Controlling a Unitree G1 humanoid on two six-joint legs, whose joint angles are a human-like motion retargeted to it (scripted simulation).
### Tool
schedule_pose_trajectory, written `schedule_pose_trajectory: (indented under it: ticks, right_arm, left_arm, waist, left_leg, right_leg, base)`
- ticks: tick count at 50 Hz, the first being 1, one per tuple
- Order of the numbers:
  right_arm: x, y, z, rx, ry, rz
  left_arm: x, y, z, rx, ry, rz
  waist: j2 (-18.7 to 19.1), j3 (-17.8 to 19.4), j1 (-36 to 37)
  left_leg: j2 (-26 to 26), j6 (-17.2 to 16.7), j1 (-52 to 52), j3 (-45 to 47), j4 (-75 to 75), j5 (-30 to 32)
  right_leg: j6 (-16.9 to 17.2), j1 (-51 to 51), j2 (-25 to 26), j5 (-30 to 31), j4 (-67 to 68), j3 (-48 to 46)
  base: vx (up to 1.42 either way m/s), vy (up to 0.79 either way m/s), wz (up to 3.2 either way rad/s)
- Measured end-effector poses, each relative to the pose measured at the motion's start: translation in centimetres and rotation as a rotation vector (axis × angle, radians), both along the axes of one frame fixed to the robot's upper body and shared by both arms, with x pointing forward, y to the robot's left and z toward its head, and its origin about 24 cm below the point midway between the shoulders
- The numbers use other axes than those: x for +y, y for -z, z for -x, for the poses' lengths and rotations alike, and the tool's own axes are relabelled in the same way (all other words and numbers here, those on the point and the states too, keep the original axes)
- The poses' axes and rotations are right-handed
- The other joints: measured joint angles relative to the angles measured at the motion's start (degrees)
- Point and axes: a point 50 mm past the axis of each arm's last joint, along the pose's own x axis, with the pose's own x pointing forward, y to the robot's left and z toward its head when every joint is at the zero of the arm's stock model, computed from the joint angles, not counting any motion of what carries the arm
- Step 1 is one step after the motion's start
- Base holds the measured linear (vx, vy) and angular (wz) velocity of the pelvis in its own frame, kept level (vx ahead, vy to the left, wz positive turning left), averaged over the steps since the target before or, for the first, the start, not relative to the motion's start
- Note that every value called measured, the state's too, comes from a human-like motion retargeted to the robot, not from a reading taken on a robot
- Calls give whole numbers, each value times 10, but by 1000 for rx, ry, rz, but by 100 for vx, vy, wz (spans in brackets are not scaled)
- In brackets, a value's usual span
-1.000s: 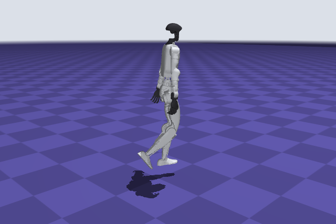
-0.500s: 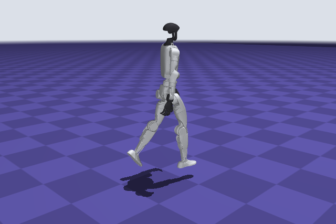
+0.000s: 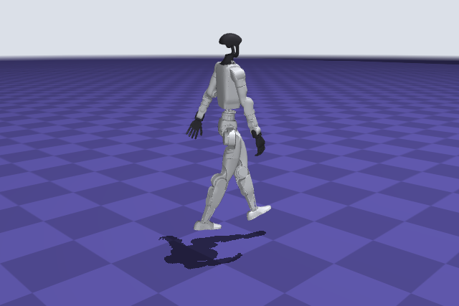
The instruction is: Stand up
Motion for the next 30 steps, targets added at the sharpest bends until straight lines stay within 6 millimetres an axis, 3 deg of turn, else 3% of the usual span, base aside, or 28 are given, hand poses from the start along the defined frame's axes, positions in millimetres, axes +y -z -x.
schedule_pose_trajectory:
  ticks: [2, 6, 9, 12, 13, 15, 17, 22, 27, 30]
  right_arm:
    - [5, 4, 10, 42, -13, -10]
    - [10, 11, 45, 183, -38, -5]
    - [10, 15, 78, 299, -78, 26]
    - [1, 15, 100, 360, -102, 58]
    - [-4, 14, 105, 375, -102, 71]
    - [-13, 13, 117, 400, -83, 100]
    - [-20, 11, 129, 411, -31, 122]
    - [-32, 6, 157, 438, 164, 130]
    - [-33, 3, 179, 496, 281, 121]
    - [-32, 2, 189, 514, 321, 117]
  left_arm:
    - [0, 2, -5, -12, -6, -5]
    - [2, 7, -21, -60, -3, -11]
    - [4, 12, -39, -106, -2, -11]
    - [4, 18, -66, -159, 27, 16]
    - [3, 21, -79, -183, 50, 31]
    - [1, 25, -109, -246, 112, 55]
    - [-1, 28, -141, -336, 195, 70]
    - [-12, 21, -225, -616, 408, 106]
    - [-23, 8, -275, -789, 536, 127]
    - [-33, 5, -288, -830, 591, 152]
  waist:
    - [-12, -7, 12]
    - [-36, -11, 36]
    - [-55, -23, 49]
    - [-34, -24, 33]
    - [-28, -25, 26]
    - [-18, -30, 19]
    - [-13, -32, 13]
    - [-13, -29, -14]
    - [-34, -25, -33]
    - [-50, -5, -44]
  left_leg:
    - [1, 56, 1, -6, 36, -12]
    - [-15, 100, 19, -86, 74, 15]
    - [-6, 92, 33, -99, 104, -17]
    - [17, 80, 74, -88, 116, -50]
    - [23, 75, 85, -90, 121, -63]
    - [30, 67, 106, -88, 121, -80]
    - [28, 64, 130, -97, 110, -85]
    - [5, 58, 182, -144, 84, -94]
    - [-29, 55, 216, -187, 75, -101]
    - [-53, 50, 248, -230, 76, -106]
  right_leg:
    - [6, 8, 2, 18, 22, 23]
    - [35, 38, 8, 124, 74, 41]
    - [101, 20, 3, 302, 166, 0]
    - [141, -35, 36, 364, 290, -42]
    - [158, -57, 50, 356, 329, -43]
    - [147, -114, 68, 272, 407, -56]
    - [139, -171, 63, 214, 445, -68]
    - [185, -283, 25, 133, 413, -53]
    - [228, -312, -42, 126, 250, -7]
    - [258, -292, -82, 109, 126, 66]
  base:
    - [72, 18, -71]
    - [75, 17, -74]
    - [74, 15, -86]
    - [63, 20, 6]
    - [58, 22, 43]
    - [56, 27, 42]
    - [54, 29, 64]
    - [44, 23, 118]
    - [46, 17, 141]
    - [46, 12, 209]
